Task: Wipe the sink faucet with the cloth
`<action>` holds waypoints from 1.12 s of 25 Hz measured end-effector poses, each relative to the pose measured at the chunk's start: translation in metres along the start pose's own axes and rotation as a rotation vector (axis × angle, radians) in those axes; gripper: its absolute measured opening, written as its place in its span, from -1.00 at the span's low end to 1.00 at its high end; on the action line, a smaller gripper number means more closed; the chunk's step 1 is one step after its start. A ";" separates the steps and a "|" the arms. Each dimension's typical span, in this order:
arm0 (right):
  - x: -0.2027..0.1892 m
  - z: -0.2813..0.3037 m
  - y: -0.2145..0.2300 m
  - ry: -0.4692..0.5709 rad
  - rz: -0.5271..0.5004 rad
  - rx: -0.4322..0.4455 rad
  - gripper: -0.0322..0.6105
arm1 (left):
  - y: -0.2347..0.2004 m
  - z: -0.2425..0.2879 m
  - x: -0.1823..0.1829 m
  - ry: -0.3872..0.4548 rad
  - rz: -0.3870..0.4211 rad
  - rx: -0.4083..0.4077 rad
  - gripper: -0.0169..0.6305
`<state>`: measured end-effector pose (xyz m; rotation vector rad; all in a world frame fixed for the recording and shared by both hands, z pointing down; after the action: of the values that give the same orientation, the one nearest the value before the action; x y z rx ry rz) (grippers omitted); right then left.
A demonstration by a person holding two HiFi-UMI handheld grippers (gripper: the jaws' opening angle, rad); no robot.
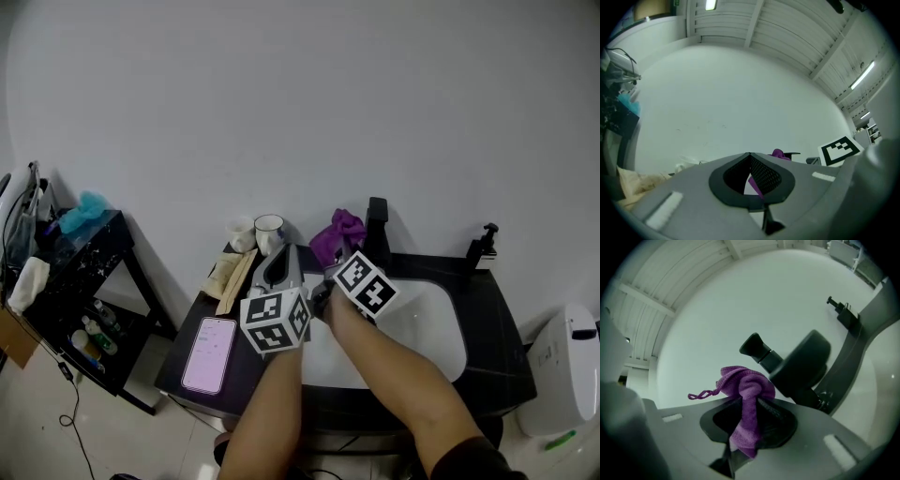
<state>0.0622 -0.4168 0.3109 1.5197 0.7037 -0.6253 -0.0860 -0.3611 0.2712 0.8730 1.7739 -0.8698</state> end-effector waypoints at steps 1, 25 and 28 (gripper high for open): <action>0.004 0.004 -0.003 0.022 0.023 -0.006 -0.64 | -0.001 -0.001 0.003 0.010 0.004 0.006 -0.89; -0.030 0.015 0.040 -0.009 0.049 -0.096 -0.64 | -0.004 -0.002 0.007 0.020 0.060 0.036 -0.90; -0.030 0.007 0.027 -0.059 -0.039 -0.040 -0.64 | -0.007 -0.002 0.005 0.014 0.068 0.051 -0.90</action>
<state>0.0625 -0.4262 0.3506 1.4483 0.6981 -0.6792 -0.0947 -0.3617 0.2682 0.9695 1.7304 -0.8694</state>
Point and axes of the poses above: the fingertips, and each gripper's own axes: z forward along the fingers, y to its right, x out of its top, the point moved 2 cm from there along -z, backward along the fingers, and after that the axes turned 4 degrees about -x, right-handed, at the moved point
